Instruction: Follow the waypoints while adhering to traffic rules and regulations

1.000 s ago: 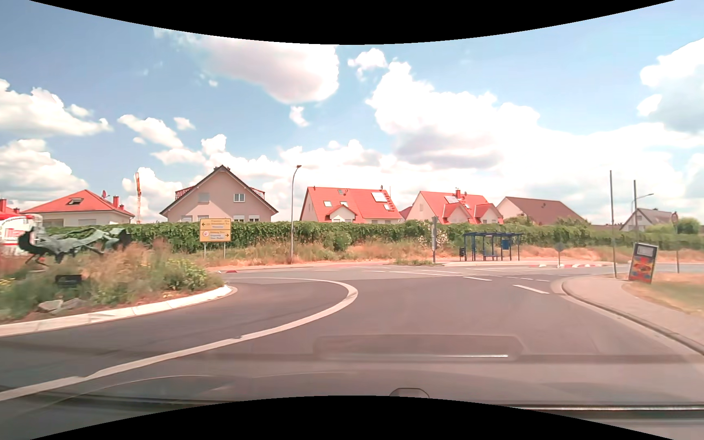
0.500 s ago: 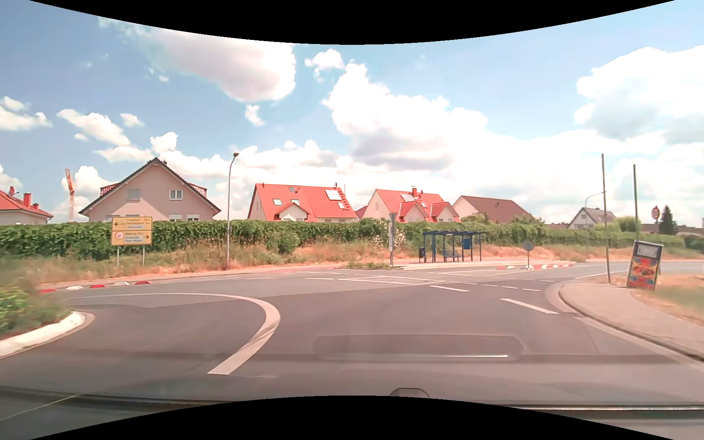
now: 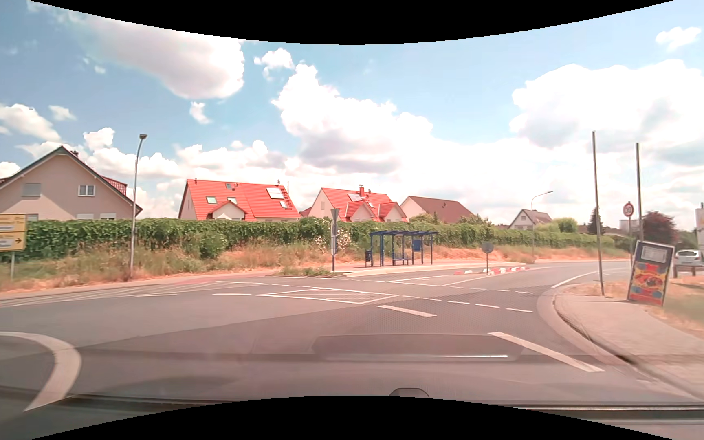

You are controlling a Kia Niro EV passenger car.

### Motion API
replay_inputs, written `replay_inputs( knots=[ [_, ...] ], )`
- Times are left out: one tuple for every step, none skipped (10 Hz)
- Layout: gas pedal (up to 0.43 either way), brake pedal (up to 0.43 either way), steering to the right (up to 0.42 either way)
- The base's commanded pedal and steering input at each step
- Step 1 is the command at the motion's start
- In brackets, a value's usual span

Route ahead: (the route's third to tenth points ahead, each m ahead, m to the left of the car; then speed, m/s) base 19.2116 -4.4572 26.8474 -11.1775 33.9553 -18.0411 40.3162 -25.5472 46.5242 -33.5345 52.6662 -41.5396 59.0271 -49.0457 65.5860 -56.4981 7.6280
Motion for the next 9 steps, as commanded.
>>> replay_inputs(
  knots=[
    [0.008,0.0,0.172],
    [0.02,0.0,0.173],
    [0.02,0.0,0.175],
    [0.02,0.0,0.175],
    [0.028,0.0,0.177],
    [0.028,0.0,0.181],
    [0.028,0.0,0.182],
    [0.028,0.0,0.181],
    [0.028,0.0,0.178]
  ],
)
